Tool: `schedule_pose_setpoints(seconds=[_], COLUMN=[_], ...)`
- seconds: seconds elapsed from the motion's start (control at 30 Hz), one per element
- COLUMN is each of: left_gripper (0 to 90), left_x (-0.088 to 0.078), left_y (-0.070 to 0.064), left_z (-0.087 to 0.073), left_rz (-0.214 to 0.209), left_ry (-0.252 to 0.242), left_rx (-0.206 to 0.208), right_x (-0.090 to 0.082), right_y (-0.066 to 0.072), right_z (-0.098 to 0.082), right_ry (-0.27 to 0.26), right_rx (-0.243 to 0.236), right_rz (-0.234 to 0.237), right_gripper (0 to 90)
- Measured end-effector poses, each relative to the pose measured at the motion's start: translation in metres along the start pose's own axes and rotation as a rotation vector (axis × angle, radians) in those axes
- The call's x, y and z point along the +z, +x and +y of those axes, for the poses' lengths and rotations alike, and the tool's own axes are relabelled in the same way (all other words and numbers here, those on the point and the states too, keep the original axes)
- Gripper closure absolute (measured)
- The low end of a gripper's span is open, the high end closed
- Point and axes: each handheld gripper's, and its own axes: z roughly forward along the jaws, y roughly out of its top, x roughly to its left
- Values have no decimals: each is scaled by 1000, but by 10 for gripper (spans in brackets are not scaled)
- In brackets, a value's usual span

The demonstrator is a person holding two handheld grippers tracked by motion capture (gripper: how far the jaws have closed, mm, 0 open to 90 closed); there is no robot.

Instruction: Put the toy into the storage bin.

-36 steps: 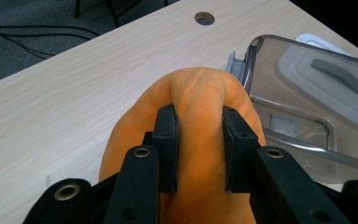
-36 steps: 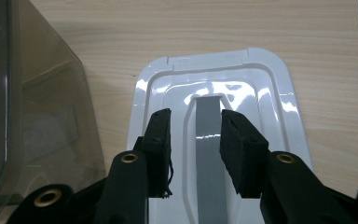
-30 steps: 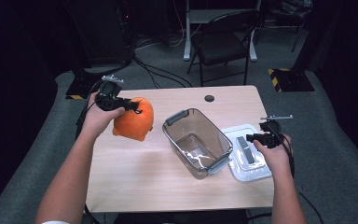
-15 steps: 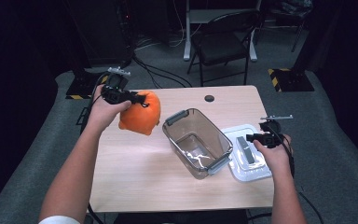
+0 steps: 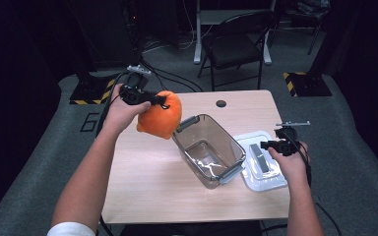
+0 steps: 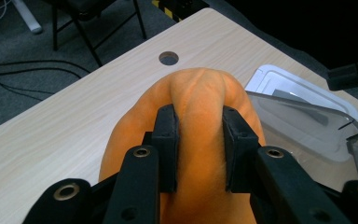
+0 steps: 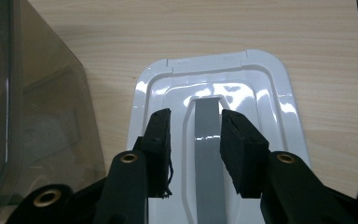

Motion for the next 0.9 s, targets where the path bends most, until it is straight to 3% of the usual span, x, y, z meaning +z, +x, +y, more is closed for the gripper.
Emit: schedule_pose_setpoints(seconds=[0.33, 0.9], left_gripper=[703, 700], left_x=[8, 40], left_y=[-12, -37], left_z=[14, 36], left_rz=[-23, -76], left_ry=[-4, 46], left_rx=[21, 66], right_x=[1, 1], right_y=[-3, -2], right_z=[-1, 0], right_ry=[-1, -5], right_rx=[-17, -5], right_rz=[-12, -7], right_gripper=[633, 633])
